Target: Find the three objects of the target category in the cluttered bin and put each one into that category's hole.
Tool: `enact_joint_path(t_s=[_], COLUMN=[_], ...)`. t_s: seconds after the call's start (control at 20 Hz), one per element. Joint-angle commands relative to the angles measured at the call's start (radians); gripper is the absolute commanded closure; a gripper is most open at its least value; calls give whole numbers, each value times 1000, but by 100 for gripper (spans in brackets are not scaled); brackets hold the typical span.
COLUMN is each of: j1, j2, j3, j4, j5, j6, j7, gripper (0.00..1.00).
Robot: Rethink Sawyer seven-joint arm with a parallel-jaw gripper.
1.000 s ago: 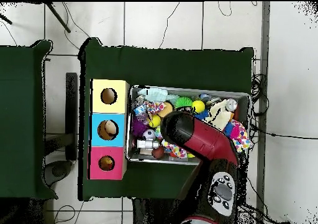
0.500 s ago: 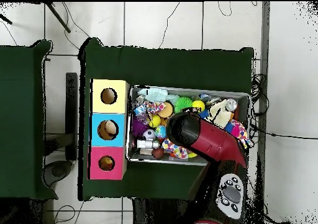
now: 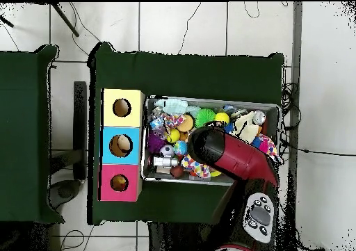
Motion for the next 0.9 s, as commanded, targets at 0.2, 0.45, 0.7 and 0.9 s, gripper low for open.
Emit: enact_joint_path(t_s=[0.2,0.45,0.7,0.9], j1=[20,33,44,58], j2=[77,103,111,121], j3=[103,96,94,84], j4=[32,45,48,49], j5=[-27,-40,-26,-1], j6=[-89,-140,-133,-119], j7=[70,71,73,101], gripper=[100,100,0,0])
